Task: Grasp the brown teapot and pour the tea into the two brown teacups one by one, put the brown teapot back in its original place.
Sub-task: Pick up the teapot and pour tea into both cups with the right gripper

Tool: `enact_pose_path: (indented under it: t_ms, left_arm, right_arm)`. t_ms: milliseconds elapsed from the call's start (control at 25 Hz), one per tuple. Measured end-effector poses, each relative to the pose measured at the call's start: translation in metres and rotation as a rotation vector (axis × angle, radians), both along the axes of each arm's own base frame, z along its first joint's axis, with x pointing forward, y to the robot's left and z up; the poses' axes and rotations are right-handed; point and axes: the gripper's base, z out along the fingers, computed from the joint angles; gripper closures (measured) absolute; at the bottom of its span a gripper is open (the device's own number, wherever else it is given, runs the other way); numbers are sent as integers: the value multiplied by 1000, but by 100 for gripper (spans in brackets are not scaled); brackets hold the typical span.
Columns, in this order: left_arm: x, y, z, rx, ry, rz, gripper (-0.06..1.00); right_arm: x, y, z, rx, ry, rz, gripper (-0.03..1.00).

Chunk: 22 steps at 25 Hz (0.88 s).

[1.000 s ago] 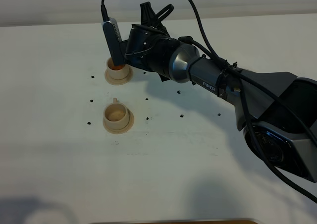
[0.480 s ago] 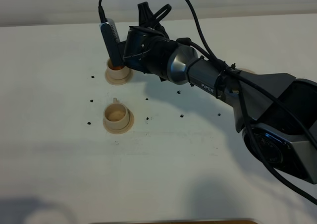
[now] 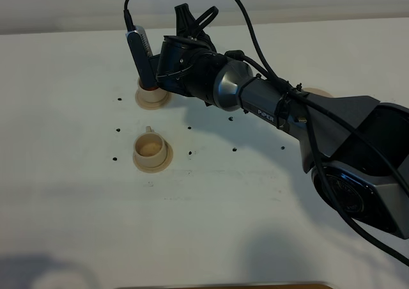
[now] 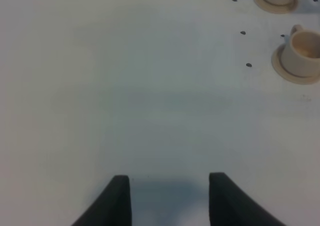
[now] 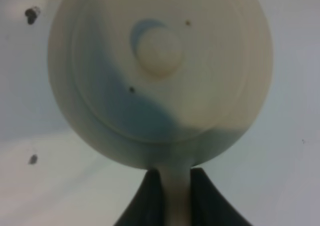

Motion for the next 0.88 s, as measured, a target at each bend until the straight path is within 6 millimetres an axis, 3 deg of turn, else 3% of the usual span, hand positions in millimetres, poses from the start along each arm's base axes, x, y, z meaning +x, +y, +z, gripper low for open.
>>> enact_pose_path:
  t_ms: [880]
  left_arm:
    - [0, 0, 0, 0, 0, 0, 51]
  right_arm:
    - [-4, 5, 0, -49, 4, 43, 88]
